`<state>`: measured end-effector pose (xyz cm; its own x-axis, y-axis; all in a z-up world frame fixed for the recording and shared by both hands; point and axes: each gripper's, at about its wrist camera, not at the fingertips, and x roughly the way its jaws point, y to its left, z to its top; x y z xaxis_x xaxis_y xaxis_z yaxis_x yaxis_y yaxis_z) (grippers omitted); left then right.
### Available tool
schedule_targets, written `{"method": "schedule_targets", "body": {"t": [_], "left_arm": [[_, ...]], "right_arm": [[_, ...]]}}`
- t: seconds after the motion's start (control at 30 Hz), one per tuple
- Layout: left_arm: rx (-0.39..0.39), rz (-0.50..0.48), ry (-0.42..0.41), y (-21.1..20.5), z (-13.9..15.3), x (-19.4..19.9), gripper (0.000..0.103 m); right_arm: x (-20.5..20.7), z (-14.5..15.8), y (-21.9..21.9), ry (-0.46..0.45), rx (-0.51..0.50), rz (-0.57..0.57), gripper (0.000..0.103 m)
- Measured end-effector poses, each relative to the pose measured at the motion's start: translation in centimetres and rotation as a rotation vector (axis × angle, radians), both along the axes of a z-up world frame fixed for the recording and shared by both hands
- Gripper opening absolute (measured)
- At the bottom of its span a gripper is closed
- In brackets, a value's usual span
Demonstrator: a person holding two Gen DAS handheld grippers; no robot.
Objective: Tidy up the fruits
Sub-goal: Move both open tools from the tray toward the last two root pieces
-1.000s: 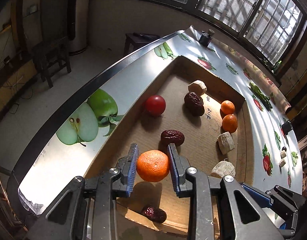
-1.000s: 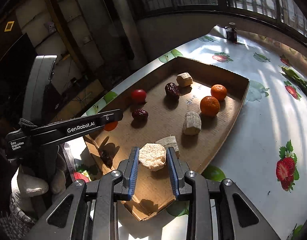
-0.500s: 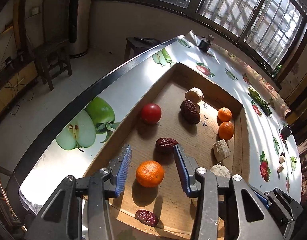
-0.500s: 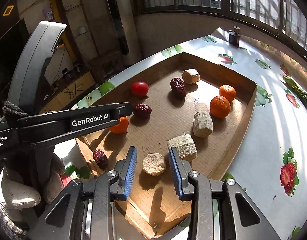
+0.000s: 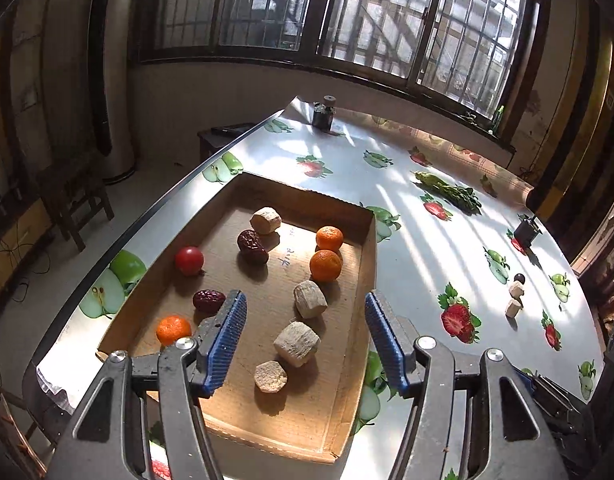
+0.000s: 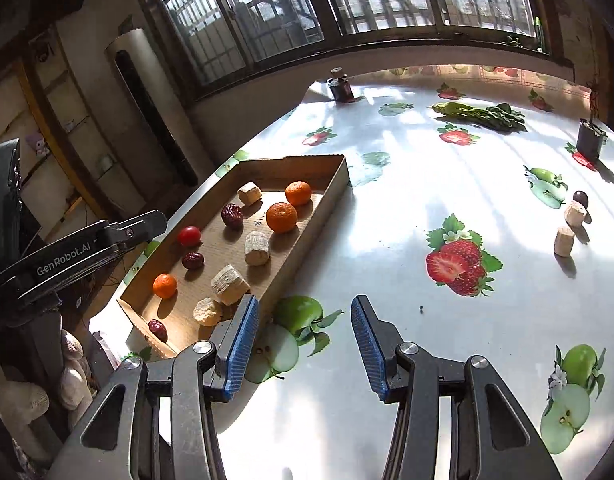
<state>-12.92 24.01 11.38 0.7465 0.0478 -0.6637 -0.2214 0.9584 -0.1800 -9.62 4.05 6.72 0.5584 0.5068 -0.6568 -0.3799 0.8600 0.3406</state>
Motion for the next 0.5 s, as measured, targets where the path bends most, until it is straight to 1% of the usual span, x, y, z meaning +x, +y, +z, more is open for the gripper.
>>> {"method": "schedule_targets", "body": {"t": [0.1,0.17,0.23,0.3,0.33,0.4,0.5], "left_arm": [[0.037,-0.058,0.007,-3.3,0.2,0.3,0.064],[0.077,-0.090,0.008,-5.5,0.3,0.4,0.064],[0.160,-0.091,-0.001,-7.7,0.4,0.2,0.065],[0.246,-0.085,-0.020,-9.6,0.5,0.0,0.075],[0.283,-0.083,-0.033,-10.4,0.6,-0.3,0.080],[0.329,-0.088,-0.052,-11.6,0.7,-0.6,0.081],[0.360,-0.104,-0.061,-12.6,0.6,-0.7,0.081]], "right_arm": [[0.0,-0.1,-3.4,0.016,0.033,-0.082,0.052],[-0.1,0.0,-5.9,0.011,0.040,-0.144,0.052],[-0.3,0.1,-8.2,0.000,0.055,-0.203,0.054],[-0.6,0.2,-10.2,-0.015,0.062,-0.261,0.055],[-0.8,0.2,-10.9,-0.022,0.061,-0.281,0.056],[-0.9,0.2,-11.8,-0.030,0.048,-0.306,0.057],[-0.7,-0.1,-12.5,-0.020,0.031,-0.327,0.057]]}}
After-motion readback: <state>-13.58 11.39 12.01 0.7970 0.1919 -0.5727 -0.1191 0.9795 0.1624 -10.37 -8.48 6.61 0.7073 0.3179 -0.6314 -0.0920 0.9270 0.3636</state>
